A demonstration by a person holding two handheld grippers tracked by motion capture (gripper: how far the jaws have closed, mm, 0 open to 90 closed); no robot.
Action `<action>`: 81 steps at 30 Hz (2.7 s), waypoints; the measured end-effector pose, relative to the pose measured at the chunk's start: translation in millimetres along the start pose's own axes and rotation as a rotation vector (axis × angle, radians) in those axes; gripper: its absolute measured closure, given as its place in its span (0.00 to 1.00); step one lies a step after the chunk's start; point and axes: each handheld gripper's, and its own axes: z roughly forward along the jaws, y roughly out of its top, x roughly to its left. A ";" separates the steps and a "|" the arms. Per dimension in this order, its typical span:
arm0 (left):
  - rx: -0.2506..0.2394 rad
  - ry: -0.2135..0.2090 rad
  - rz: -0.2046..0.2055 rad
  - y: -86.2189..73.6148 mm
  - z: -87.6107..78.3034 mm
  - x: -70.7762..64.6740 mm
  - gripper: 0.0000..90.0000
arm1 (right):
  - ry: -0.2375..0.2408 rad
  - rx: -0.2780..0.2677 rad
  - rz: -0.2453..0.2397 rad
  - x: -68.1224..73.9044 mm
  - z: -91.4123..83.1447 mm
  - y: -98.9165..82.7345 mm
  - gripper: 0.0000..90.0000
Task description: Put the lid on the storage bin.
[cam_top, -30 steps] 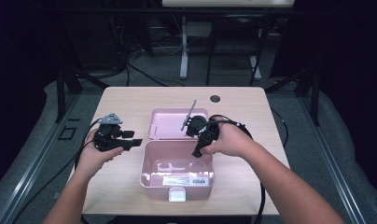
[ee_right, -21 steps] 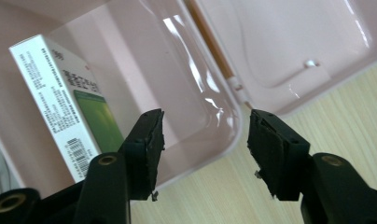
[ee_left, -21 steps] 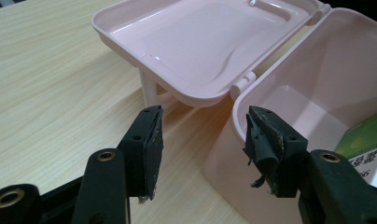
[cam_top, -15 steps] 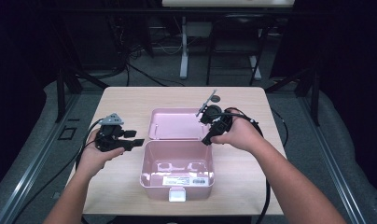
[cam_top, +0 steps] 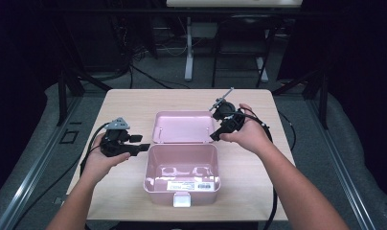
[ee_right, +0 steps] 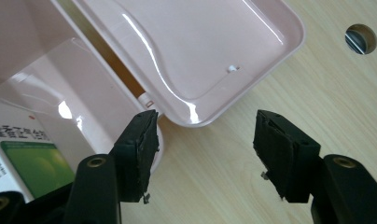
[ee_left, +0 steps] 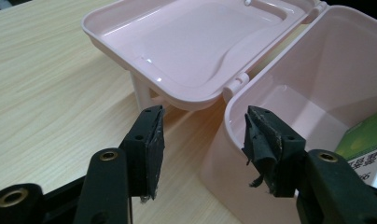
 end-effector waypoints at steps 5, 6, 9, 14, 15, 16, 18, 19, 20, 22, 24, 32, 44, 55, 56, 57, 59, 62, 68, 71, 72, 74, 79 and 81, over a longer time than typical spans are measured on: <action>-0.001 -0.024 -0.048 -1.6 0.5 1.0 0.58 | -0.031 -0.037 0.050 -7.9 2.7 -2.0 0.50; -0.001 -0.024 -0.048 -1.6 0.5 1.0 0.59 | -0.031 -0.037 0.050 -7.9 2.7 -2.0 0.50; 0.013 -0.029 -0.055 -2.9 3.4 0.0 0.61 | -0.062 -0.075 0.088 -11.3 1.1 -1.2 0.51; 0.022 -0.035 -0.052 -3.0 5.6 -1.9 0.62 | -0.067 -0.099 0.099 -14.1 4.1 -0.2 0.52; 0.023 -0.034 -0.049 -3.2 6.7 -2.5 0.63 | -0.059 -0.096 0.097 -14.7 7.4 0.1 0.53; 0.023 -0.034 -0.049 -3.2 6.7 -2.5 0.64 | -0.059 -0.096 0.097 -14.7 7.4 0.1 0.53; 0.028 -0.039 -0.045 -3.2 7.2 -2.9 0.65 | -0.054 -0.095 0.098 -15.7 10.2 0.0 0.54; 0.030 -0.044 -0.042 -3.3 8.0 -2.9 0.66 | -0.040 -0.097 0.112 -16.5 12.8 0.1 0.55; 0.030 -0.044 -0.042 -3.3 8.0 -2.9 0.67 | -0.037 -0.098 0.116 -17.0 13.8 0.2 0.55; 0.029 -0.050 -0.050 -3.8 9.4 -4.0 0.67 | -0.040 -0.102 0.118 -17.6 14.7 0.3 0.55; 0.036 -0.055 -0.045 -3.8 10.1 -4.5 0.69 | -0.034 -0.105 0.141 -18.9 16.4 0.4 0.56; 0.045 -0.056 -0.031 -4.1 14.2 -9.0 0.72 | -0.077 -0.146 0.222 -24.0 23.9 -1.8 0.59; 0.056 -0.046 -0.005 -3.9 19.3 -15.3 0.78 | -0.103 -0.167 0.286 -34.4 42.1 -4.8 0.59; 0.041 -0.027 -0.003 -3.0 18.9 -15.7 0.83 | -0.122 -0.192 0.355 -37.9 52.5 2.6 0.59; 0.039 -0.027 -0.004 -3.1 19.0 -15.7 0.84 | -0.129 -0.190 0.375 -39.4 56.0 4.3 0.59; 0.035 -0.029 -0.007 -3.3 19.2 -15.3 0.84 | -0.133 -0.191 0.377 -40.8 58.0 4.8 0.59; 0.031 -0.028 -0.008 -3.5 19.5 -15.4 0.84 | -0.136 -0.188 0.402 -42.4 61.1 6.5 0.59; 0.031 -0.027 -0.008 -3.4 19.6 -15.4 0.84 | -0.132 -0.194 0.427 -44.6 65.1 7.6 0.60; 0.031 -0.025 -0.012 -3.6 19.6 -15.5 0.85 | -0.138 -0.174 0.474 -49.3 79.2 9.7 0.63; 0.030 -0.024 -0.014 -3.8 19.6 -15.6 0.85 | -0.128 -0.183 0.498 -51.3 83.9 10.4 0.66; 0.030 -0.023 -0.016 -3.8 19.6 -15.5 0.85 | -0.128 -0.183 0.498 -51.3 83.9 10.4 0.66; 0.029 -0.025 -0.019 -4.0 19.7 -15.3 0.85 | -0.127 -0.189 0.508 -51.4 85.5 10.7 0.67; 0.029 -0.026 -0.019 -4.1 19.6 -15.3 0.85 | -0.131 -0.189 0.541 -52.1 90.0 11.5 0.70; 0.029 -0.029 -0.021 -4.2 19.6 -14.9 0.85 | -0.131 -0.187 0.555 -51.9 93.1 13.0 0.75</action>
